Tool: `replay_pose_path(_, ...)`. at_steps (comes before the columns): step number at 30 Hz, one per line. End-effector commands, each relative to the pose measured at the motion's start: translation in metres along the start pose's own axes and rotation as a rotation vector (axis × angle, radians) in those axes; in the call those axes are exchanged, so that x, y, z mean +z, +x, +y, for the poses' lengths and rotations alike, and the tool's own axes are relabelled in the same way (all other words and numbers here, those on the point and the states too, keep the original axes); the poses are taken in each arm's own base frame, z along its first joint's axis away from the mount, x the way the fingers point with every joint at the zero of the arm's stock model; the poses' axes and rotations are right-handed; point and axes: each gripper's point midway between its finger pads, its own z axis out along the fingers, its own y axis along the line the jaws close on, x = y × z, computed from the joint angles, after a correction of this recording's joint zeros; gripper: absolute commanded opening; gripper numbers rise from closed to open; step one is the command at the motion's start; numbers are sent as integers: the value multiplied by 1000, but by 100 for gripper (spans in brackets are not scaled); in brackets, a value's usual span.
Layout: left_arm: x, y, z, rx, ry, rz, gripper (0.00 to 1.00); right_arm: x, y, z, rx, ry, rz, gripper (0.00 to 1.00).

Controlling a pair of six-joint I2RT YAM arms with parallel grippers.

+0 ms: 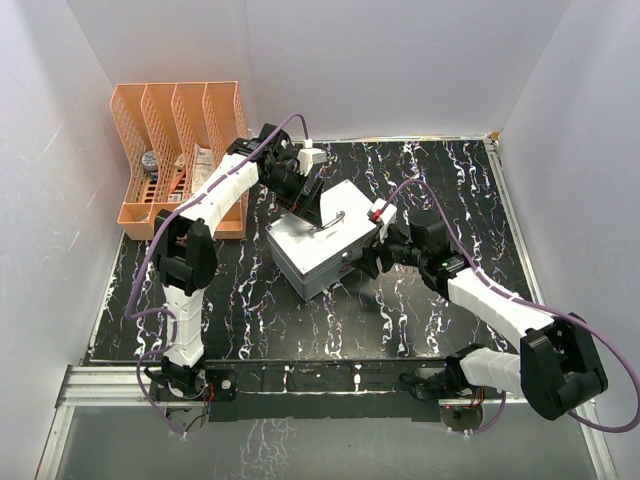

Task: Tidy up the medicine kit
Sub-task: Close the medicine box at the center of the board.

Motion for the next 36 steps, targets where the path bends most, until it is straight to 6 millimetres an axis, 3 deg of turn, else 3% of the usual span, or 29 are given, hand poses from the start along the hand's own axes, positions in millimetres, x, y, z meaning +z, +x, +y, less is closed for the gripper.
replay_pose_path(1,22,50,15,-28,-47,192,97,-6,-12,-15,-48,87,-38,55)
replay_pose_path(6,19,42,18,-8,-70,176,97,-17,-27,-27,-43,164,-80,56)
replay_pose_path(12,9,18,19,31,-102,132,97,-40,-64,-43,-46,294,-155,57)
replay_pose_path(18,-4,-2,17,52,-128,80,97,-68,-79,-83,-56,536,-197,58)
replay_pose_path(24,-26,-27,15,82,-184,-4,98,-87,-85,-125,-15,643,-238,42)
replay_pose_path(29,-58,-46,21,111,-301,-89,97,-99,-79,-159,28,731,-254,27)
replay_pose_path(32,-77,-44,30,87,-380,-118,92,-94,-69,-174,62,739,-250,14)
replay_pose_path(35,-91,-26,36,37,-418,-116,81,-79,-63,-183,87,695,-234,0)
replay_pose_path(36,-95,-19,37,22,-427,-113,78,-75,-61,-186,90,684,-225,0)
